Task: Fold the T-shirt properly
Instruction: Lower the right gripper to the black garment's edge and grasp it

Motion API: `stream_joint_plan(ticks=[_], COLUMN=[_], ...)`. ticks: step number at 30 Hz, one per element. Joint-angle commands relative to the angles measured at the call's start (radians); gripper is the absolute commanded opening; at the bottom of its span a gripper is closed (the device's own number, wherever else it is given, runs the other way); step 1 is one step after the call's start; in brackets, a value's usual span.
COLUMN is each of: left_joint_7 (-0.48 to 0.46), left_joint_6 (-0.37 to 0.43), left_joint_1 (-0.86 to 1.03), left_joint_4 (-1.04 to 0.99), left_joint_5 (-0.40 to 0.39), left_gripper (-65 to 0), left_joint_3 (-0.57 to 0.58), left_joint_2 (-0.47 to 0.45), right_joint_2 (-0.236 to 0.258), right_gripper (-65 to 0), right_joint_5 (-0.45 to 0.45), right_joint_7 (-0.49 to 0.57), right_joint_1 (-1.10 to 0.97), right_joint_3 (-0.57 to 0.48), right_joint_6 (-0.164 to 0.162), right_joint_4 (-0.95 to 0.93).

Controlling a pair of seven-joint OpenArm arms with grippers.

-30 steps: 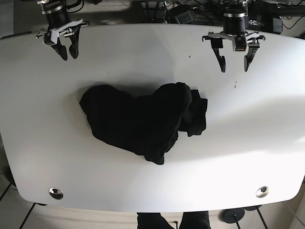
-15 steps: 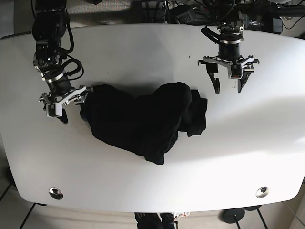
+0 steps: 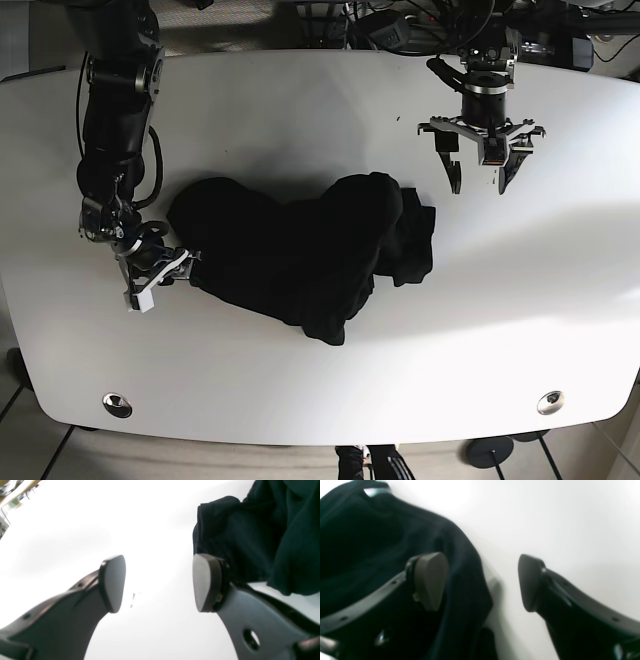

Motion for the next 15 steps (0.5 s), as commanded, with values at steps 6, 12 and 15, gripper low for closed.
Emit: stream_joint_plan(ticks=[6,12,15], left_joint_7=[-0.025,-0.025,-0.025], left_joint_6=[0.005,0.005,0.005], left_joint_1=[-0.005,-0.006,-0.006], left_joint_4=[0.016,0.016,0.016], left_joint_5=[0.0,0.0,0.0], left_gripper=[-26.1,-26.1,-26.1], left_joint_3=[-0.002,-0.002,-0.002], left_joint_2=[-0.004,-0.005,-0.005], right_joint_2=[-0.02,-0.017,-0.023], right_gripper=[-21.9,-21.9,-21.9], right_joint_5=[0.021,0.027,0.029], right_joint_7=[0.031,0.008,-0.066], right_joint_1=[-0.057,-0.08,-0.139], right_joint_3=[0.001,0.003,0.001], right_joint_6=[0.013,0.007,0.015], right_joint_4=[0.142,0.245,0.453])
